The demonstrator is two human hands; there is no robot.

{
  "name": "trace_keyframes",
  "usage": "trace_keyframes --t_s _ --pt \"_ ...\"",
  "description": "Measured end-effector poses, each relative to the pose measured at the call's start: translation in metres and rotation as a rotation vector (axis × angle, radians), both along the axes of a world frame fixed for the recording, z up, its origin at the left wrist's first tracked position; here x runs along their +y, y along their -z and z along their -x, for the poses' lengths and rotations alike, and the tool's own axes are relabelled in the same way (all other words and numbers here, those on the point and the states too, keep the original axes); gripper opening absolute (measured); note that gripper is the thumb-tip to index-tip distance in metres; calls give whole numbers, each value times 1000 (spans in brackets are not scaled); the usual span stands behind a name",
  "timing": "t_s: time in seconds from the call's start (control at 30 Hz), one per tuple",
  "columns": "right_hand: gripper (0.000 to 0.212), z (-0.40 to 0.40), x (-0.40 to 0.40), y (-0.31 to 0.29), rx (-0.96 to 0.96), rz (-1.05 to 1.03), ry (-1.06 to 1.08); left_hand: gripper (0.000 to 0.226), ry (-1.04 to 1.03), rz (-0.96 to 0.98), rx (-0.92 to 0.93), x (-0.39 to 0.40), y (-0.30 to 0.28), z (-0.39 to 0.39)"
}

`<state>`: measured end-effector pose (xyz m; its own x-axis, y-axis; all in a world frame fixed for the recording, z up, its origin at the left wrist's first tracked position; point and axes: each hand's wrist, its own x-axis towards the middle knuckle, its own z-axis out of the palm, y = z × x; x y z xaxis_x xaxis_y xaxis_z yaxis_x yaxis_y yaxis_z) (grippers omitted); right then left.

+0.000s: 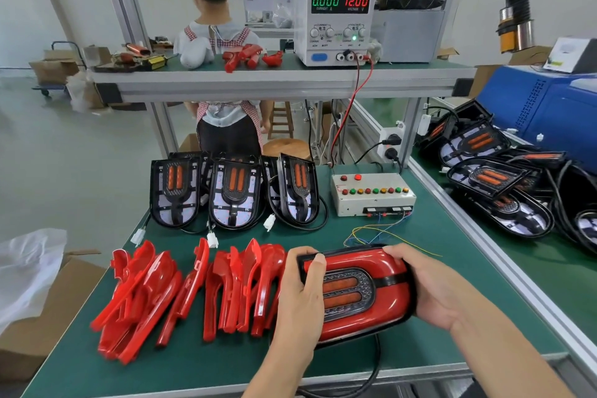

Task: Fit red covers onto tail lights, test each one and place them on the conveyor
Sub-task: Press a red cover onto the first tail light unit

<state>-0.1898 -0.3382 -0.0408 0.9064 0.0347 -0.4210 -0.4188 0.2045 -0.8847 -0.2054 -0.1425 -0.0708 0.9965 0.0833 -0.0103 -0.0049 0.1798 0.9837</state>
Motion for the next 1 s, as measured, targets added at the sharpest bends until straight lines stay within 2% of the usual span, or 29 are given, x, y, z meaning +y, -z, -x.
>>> trace_keyframes --t_s 0.1,0.4,0.47,0.6,0.73,1.0 --pt "26 -3 2 -1 -19 -8 -1 9 -7 -17 0 1 1 -2" --pt "24 -5 1 2 -16 -6 -19 11 -24 -16 34 2 3 -1" --pt "29 -5 3 2 -12 -8 -19 10 -27 -12 43 2 5 -1" --pt "52 -4 5 0 -32 10 0 7 -33 -3 46 2 5 -1" --pt "63 -2 5 0 -52 21 12 8 -21 2 41 3 6 -1" --pt "54 -1 10 -1 -22 12 20 8 -7 21 47 5 4 0"
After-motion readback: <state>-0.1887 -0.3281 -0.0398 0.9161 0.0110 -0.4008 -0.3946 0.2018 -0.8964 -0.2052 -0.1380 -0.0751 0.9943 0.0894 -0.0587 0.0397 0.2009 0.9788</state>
